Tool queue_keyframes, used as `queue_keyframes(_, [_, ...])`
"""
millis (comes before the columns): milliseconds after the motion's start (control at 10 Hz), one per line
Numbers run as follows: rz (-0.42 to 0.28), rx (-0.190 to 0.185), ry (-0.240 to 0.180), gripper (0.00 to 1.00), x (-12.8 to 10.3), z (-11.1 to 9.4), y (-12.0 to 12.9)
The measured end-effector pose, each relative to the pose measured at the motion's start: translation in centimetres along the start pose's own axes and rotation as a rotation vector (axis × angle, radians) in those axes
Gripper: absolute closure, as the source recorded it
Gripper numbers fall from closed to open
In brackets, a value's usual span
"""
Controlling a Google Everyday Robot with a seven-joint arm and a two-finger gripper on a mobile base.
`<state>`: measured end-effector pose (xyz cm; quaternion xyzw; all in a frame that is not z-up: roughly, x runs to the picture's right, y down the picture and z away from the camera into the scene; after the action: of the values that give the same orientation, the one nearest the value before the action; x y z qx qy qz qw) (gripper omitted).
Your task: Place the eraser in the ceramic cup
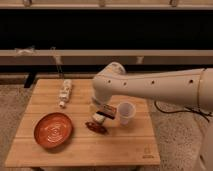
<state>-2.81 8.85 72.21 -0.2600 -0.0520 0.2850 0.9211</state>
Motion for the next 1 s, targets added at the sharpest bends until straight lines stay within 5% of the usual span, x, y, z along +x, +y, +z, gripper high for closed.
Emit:
queue_keyframes(300, [0.074, 0.056, -0.069, 1.00, 4.7, -1.3, -3.0])
queue_keyframes(600, [0.073, 0.105, -0.117, 1.00, 4.1, -4.3, -4.2])
queue_keyframes(1000, [0.082, 0.127, -0.145, 1.00, 4.0, -4.5, -5.7])
